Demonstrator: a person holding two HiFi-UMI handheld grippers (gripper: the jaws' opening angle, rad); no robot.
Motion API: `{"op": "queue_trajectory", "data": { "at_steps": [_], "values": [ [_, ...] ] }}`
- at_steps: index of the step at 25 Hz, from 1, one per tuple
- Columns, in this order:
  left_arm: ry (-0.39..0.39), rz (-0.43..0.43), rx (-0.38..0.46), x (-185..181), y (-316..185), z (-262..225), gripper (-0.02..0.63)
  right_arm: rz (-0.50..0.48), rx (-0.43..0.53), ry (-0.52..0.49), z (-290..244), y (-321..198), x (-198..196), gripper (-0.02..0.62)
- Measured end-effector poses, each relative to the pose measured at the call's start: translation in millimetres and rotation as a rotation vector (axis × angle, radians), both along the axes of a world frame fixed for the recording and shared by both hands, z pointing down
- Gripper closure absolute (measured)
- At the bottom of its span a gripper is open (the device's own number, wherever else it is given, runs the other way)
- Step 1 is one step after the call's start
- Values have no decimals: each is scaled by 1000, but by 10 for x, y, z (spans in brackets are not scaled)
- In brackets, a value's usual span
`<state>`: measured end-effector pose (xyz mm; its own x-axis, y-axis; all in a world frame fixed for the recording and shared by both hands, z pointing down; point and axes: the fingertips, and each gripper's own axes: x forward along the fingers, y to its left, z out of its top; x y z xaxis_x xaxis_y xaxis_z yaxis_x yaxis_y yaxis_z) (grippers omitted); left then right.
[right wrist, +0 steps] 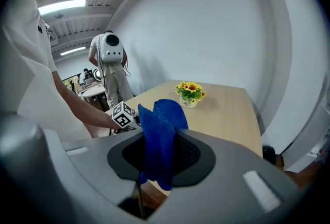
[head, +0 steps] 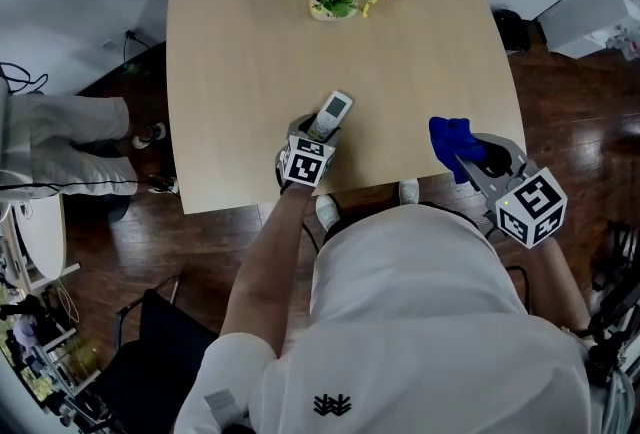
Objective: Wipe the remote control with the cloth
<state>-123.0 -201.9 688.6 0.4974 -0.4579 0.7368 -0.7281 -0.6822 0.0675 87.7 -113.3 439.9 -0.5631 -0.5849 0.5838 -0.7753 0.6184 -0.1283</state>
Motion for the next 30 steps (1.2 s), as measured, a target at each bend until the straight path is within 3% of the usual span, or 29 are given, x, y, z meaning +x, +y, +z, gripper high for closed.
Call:
{"op": "queue_trajectory", "data": {
  "at_steps": [5,11,21,25,30],
  "values": [
    [35,16,49,95,19,-372,331,7,25,-15,-55,-27,2,508],
    [105,107,170,416,175,-1201,331,-19,86,-59,-296,-113,-150,508],
    [168,194,279,886,350,-2115,331,-243,178,-165,-713,-269,-1021,508],
    [163,239,304,1073,393,-2282,331,-329,170,-191,-742,-298,-1289,508],
    [154,258,316,1114,514,-2352,331,-360,143,-183,-620,-229,-1379,508]
  ]
}}
